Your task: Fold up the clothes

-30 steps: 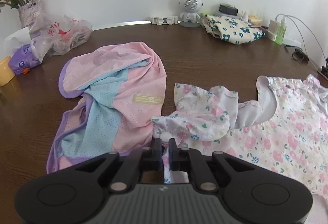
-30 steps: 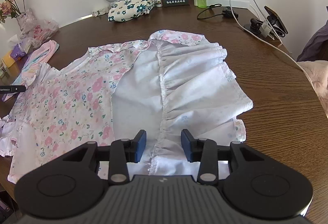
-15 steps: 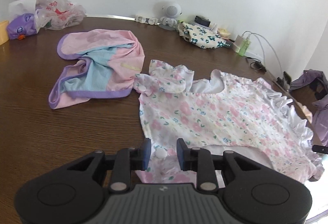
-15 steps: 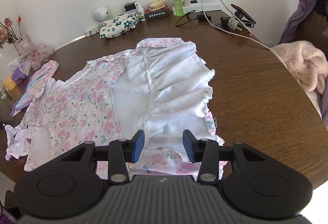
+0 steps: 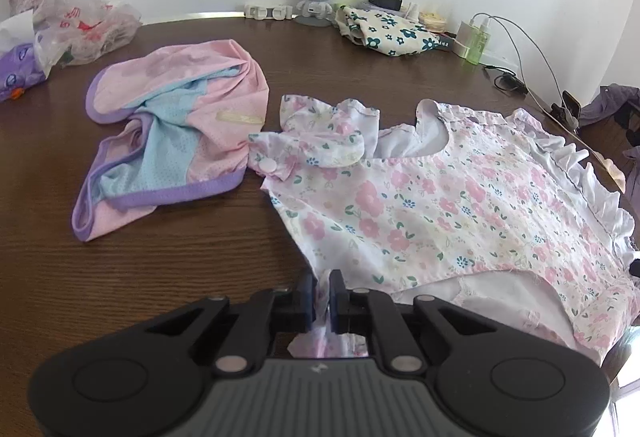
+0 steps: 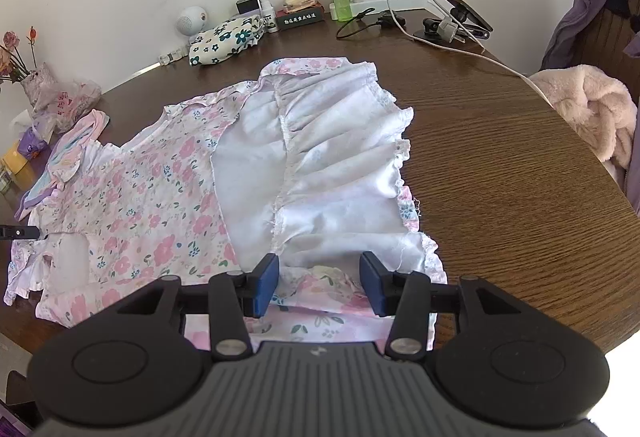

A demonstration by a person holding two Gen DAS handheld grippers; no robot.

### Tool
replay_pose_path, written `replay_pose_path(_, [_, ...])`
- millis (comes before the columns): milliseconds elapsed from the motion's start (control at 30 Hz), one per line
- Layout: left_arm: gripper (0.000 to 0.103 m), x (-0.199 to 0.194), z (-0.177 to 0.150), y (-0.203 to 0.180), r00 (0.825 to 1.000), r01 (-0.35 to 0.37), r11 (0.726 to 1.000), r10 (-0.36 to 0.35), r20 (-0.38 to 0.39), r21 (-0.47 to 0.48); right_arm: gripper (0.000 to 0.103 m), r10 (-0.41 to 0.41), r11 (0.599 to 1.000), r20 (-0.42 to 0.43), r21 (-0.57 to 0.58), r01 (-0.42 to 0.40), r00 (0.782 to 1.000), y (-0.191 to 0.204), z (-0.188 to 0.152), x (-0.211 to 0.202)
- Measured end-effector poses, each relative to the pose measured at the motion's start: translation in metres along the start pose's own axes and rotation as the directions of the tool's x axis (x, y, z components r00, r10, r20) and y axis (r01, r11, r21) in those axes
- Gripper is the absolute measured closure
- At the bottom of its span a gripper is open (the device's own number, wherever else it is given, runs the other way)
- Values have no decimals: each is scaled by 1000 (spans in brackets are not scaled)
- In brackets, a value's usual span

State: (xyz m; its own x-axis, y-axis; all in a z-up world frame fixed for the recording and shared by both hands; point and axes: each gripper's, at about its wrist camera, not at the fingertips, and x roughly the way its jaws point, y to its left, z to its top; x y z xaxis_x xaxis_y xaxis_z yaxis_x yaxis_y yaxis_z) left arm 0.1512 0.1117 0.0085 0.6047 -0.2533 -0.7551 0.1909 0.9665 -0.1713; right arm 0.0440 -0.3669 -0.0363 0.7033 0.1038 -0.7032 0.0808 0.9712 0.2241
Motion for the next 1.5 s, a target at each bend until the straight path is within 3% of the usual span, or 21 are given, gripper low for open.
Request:
replay_pose_path(133, [96,-10,5,25,993,120,985,-120,7,-124,55,-8,1000,-2,-22,8,1000,3,0,1])
replay_pose_path(267, [94,-14,5,45,963,266,936,-270,16,-232,54,-11,999,-2,-30,11,1000,4,1,1])
replay_pose_path(300, [91,-14,3,48,961,273,929,-277,19,-249,53,-12,999,-1,-31,11,1000,4,1,2])
replay_pose_path(433, [90,-15,-4,58,959,280,912,-278,48,-299,52,-16,999,2,-37,16,1000,6,1,3])
replay_pose_path(667, [89,-4,-3,60,976,213,936,-216,20,-280,49,-28,998,0,-55,27,1000,11,1,4])
replay_pose_path(767, [85,0,-2,57,975,216,942,-224,0,-257,49,-28,998,-2,-52,28,1000,11,1,4])
replay_pose_path(833, [93,2,-1,51,971,230,946,-239,-14,-229,49,-27,998,-3,-49,27,1000,10,1,4])
replay_pose_path(867, [101,1,-1,47,969,237,949,-245,-17,-206,49,-27,998,-3,-48,27,1000,10,2,4])
replay_pose_path(900, [101,-1,0,44,968,244,951,-252,-15,-191,49,-27,999,-3,-47,27,1000,10,2,4])
replay_pose_path(967, [101,-7,3,45,956,288,939,-292,7,-190,49,-28,998,-4,-48,28,1000,10,2,4])
replay_pose_path(1067, [101,-15,10,61,932,360,899,-359,53,-248,49,-34,998,-3,-55,34,999,11,2,5])
replay_pose_path(1267, [101,-10,7,78,923,376,877,-384,35,-299,48,-44,996,0,-73,43,999,13,1,6])
replay_pose_path(1333, [97,-5,3,79,920,375,876,-392,4,-303,48,-50,996,1,-79,50,999,14,0,6])
replay_pose_path(1367, [87,-4,1,79,924,360,883,-382,-14,-300,48,-53,995,-1,-83,53,999,15,0,6])
replay_pose_path(1400, [74,-5,-1,78,933,336,897,-358,-26,-288,48,-57,995,-3,-86,56,998,16,1,6])
replay_pose_path(1433, [69,-9,-2,77,944,313,911,-330,-20,-268,48,-60,994,-5,-89,59,998,16,1,7])
replay_pose_path(1500, [65,-17,-2,76,962,266,937,-272,3,-226,48,-57,995,-11,-79,56,998,15,2,7])
